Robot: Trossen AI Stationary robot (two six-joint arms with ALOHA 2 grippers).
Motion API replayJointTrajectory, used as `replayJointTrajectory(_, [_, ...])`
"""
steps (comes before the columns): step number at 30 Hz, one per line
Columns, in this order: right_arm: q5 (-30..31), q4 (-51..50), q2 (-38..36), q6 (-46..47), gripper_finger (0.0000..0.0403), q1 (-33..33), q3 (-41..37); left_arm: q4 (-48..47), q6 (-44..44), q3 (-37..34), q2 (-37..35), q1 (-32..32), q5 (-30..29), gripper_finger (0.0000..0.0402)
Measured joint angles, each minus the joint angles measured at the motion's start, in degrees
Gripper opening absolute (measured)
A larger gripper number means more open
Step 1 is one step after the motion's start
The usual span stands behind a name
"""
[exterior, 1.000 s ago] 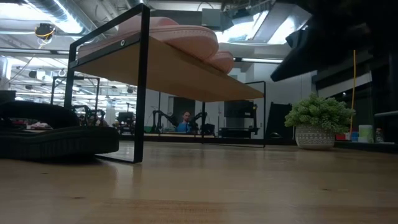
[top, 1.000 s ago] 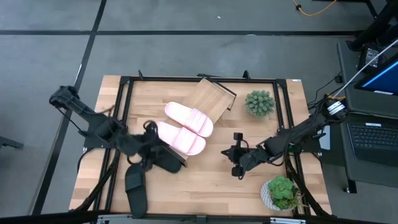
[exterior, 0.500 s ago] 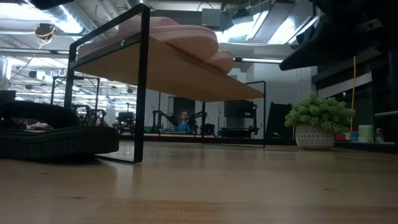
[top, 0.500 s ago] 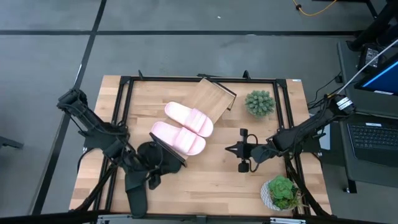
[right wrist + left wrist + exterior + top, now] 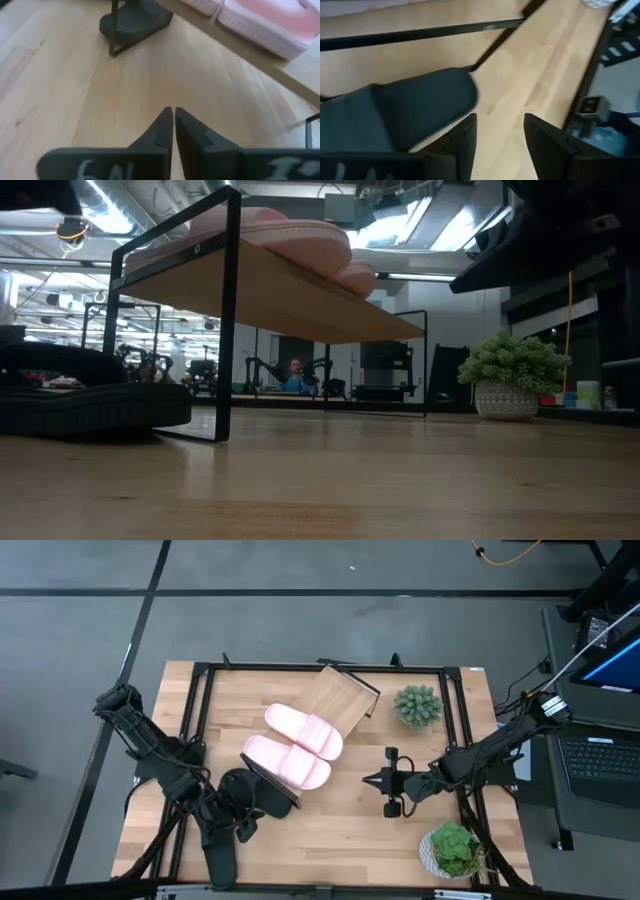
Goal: Pick and place slides into the shelf
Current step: Put the top black slides on the shelf
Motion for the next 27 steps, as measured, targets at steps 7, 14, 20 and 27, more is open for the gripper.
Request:
replayJointTrajectory(7, [-0.09, -6.46, 0.02, 4.28, 0.0027, 0.00, 0.00, -11.56, -8.87, 0.00, -0.04, -1.27, -1.07, 0.0153])
replayJointTrajectory(14, [-0.09, -6.45, 0.02, 3.82, 0.0013, -0.33, 0.00, -22.80, -21.19, 0.00, -0.04, -1.75, 1.26, 0.0153])
replayJointTrajectory(20, [-0.07, -6.45, 0.02, 3.91, 0.0007, -0.61, 0.00, -24.78, -28.26, 0.00, -0.04, -1.73, 2.84, 0.0153])
replayJointTrajectory(27, [0.07, -6.45, 0.02, 2.09, 0.0017, -0.63, 0.00, -25.06, -28.49, 0.00, -1.45, -1.66, 2.95, 0.0153])
